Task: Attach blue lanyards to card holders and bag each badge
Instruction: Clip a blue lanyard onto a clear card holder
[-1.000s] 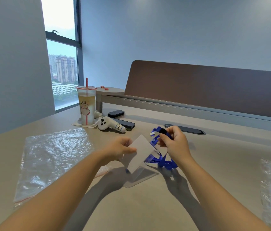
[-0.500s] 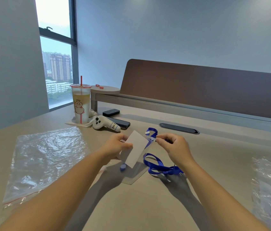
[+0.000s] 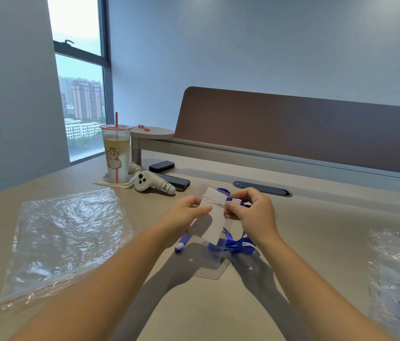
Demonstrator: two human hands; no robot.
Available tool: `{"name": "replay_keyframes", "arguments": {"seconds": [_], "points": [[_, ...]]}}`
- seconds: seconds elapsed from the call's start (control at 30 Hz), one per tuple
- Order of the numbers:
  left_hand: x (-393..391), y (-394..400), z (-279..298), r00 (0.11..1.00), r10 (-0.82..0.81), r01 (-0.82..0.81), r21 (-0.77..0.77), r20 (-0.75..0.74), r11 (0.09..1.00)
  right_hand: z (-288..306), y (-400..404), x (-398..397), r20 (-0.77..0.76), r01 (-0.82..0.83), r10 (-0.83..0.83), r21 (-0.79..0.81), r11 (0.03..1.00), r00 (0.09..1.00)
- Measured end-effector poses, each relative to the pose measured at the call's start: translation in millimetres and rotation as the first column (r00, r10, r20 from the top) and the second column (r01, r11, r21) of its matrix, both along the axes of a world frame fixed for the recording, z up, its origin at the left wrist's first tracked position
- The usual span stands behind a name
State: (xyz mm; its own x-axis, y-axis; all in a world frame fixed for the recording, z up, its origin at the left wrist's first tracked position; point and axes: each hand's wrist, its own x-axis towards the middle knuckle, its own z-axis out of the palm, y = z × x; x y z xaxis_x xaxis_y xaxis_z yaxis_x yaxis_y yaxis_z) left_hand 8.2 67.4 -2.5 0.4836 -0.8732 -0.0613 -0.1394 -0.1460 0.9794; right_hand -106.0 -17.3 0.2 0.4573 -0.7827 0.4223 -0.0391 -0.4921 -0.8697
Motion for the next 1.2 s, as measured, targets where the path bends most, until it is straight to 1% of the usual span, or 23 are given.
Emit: {"name": "replay_keyframes", "arguments": {"seconds": [0.2, 0.3, 0.47, 0.63, 0.73, 0.83, 0.93, 1.0, 1.07, 1.13, 1.2], "points": [[0, -3, 0, 0.992, 0.069, -0.065, -0.040, 0.102, 0.997, 0, 3, 2, -0.020, -0.072, 0.073, 0.017, 0.997, 0.997], [2, -2, 1, 0.988, 0.092, -0.084, -0.068, 0.127, 0.994, 0, 2, 0, -0.068, -0.087, 0.087, 0.005, 0.996, 0.994], [11, 3, 3, 0.992, 0.102, -0.095, -0.093, 0.073, 0.991, 1, -4, -6, -0.157, -0.098, 0.094, -0.020, 0.995, 0.983], [16, 5, 8, 0.985, 0.172, -0.170, -0.142, 0.004, 0.975, 1, -3, -4, -0.265, -0.122, 0.110, -0.032, 0.992, 0.958], [18, 8, 9, 0.988, 0.154, -0.155, -0.176, -0.019, 0.972, 1, -1, -2, -0.334, -0.171, 0.144, -0.051, 0.984, 0.932], [22, 11, 9, 0.993, 0.114, -0.115, -0.164, -0.015, 0.980, 2, -1, -3, -0.403, -0.217, 0.191, -0.019, 0.976, 0.895], [26, 14, 9, 0.995, 0.100, -0.103, -0.160, -0.027, 0.982, 3, 0, -2, -0.478, -0.237, 0.204, -0.009, 0.971, 0.855], [27, 16, 9, 0.995, 0.099, -0.102, -0.169, -0.030, 0.980, 4, 1, 0, -0.483, -0.241, 0.216, 0.010, 0.970, 0.849], [27, 16, 9, 0.995, 0.099, -0.100, -0.178, -0.014, 0.979, 5, 2, 2, -0.450, -0.255, 0.260, 0.073, 0.964, 0.854], [28, 16, 9, 0.993, 0.116, -0.108, -0.187, 0.031, 0.976, 5, 2, 4, -0.440, -0.276, 0.305, 0.130, 0.952, 0.844], [31, 16, 10, 0.987, 0.147, -0.130, -0.200, 0.071, 0.971, 6, 1, 4, -0.456, -0.291, 0.322, 0.139, 0.947, 0.830]]}}
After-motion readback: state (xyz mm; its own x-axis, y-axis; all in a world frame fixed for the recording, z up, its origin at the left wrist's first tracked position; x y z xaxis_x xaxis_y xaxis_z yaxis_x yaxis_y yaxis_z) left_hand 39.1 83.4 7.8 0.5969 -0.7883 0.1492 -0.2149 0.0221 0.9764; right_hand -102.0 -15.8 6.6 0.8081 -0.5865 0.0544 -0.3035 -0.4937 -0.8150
